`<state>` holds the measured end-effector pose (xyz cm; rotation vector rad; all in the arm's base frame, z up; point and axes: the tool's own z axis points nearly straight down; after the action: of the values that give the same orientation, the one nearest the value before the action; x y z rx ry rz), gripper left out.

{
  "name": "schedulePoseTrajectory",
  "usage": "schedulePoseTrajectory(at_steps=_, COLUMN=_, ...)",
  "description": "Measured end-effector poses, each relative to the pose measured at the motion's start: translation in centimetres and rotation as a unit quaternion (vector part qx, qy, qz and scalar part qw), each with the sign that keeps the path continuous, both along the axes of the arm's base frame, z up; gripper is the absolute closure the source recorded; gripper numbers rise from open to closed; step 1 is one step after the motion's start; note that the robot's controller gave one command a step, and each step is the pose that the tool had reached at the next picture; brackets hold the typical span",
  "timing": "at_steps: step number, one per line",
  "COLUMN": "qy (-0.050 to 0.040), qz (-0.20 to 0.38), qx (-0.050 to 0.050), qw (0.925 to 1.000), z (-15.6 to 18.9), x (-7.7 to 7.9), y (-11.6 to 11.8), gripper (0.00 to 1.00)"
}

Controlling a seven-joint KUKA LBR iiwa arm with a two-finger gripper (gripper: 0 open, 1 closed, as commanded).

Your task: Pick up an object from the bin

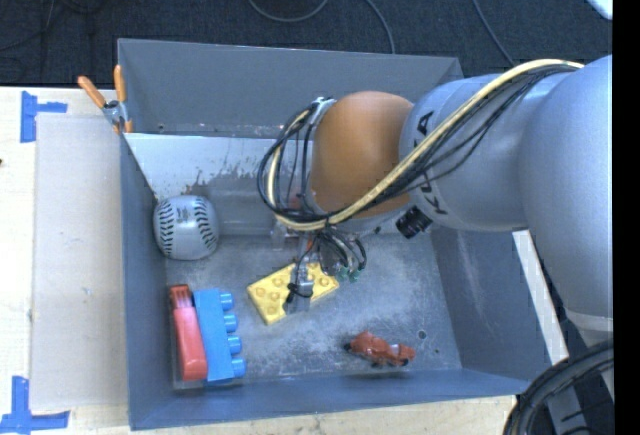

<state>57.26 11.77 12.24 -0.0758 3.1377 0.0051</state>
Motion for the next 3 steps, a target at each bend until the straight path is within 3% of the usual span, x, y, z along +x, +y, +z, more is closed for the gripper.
schedulePoseTrajectory(at_steps=1, qy=0.0025, qz=-0.067, qx=-0.002, qw=0.9978, z=-4.99, x=1.49, y=-3.76, gripper=1.00)
schedulePoseTrajectory(at_steps=3, qy=0.0032, qz=-0.067, qx=-0.002, qw=0.9977, z=-4.83, x=1.52, y=-3.76, gripper=1.00)
